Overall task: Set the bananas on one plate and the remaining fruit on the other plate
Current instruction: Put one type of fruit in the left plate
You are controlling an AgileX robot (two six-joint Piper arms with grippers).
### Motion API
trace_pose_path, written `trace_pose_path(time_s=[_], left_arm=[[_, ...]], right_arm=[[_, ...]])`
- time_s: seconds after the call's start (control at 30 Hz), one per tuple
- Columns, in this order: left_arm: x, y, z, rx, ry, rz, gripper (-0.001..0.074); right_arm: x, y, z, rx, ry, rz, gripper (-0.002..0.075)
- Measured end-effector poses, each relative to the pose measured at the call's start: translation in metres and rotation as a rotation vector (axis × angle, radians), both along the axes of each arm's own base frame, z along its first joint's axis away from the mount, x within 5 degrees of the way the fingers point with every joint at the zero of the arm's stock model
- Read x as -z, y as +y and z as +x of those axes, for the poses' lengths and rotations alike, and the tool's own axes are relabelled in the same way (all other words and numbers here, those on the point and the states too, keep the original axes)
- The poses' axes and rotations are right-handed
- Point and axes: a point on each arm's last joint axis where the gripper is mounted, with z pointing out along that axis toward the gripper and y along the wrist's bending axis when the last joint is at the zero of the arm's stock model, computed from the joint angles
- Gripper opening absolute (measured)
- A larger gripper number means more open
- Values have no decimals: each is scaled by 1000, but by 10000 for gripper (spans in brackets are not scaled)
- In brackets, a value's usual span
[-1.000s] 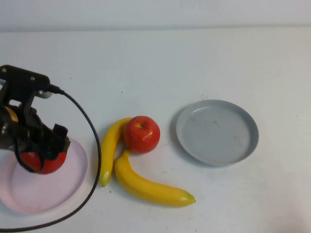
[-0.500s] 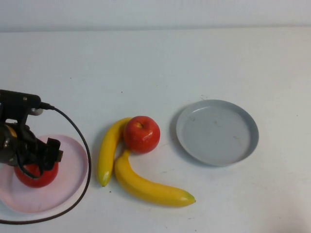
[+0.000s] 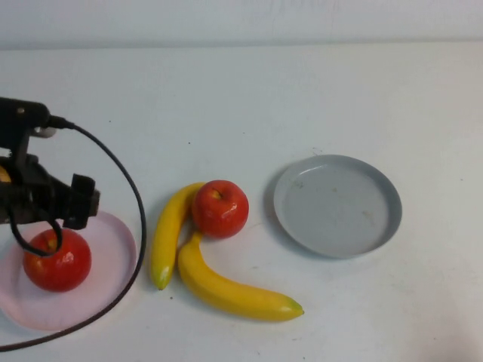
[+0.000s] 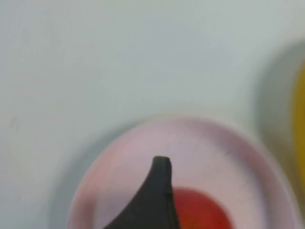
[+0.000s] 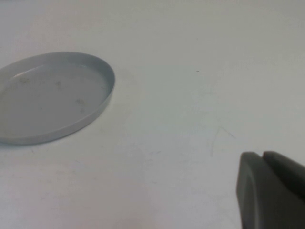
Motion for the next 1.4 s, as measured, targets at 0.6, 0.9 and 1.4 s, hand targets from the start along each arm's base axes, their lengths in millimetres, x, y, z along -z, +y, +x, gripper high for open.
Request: trace_pose_path(time_s=[0.6, 0.9, 1.4], left_arm=[[34, -118, 31, 518, -142, 64, 666], [38, -136, 49, 538, -139, 53, 666], [58, -147, 61, 584, -83, 90, 666]], right_arm=[[0, 0, 0, 0, 0, 0, -15], [0, 0, 0, 0, 0, 0, -16], [0, 0, 0, 0, 0, 0, -16]])
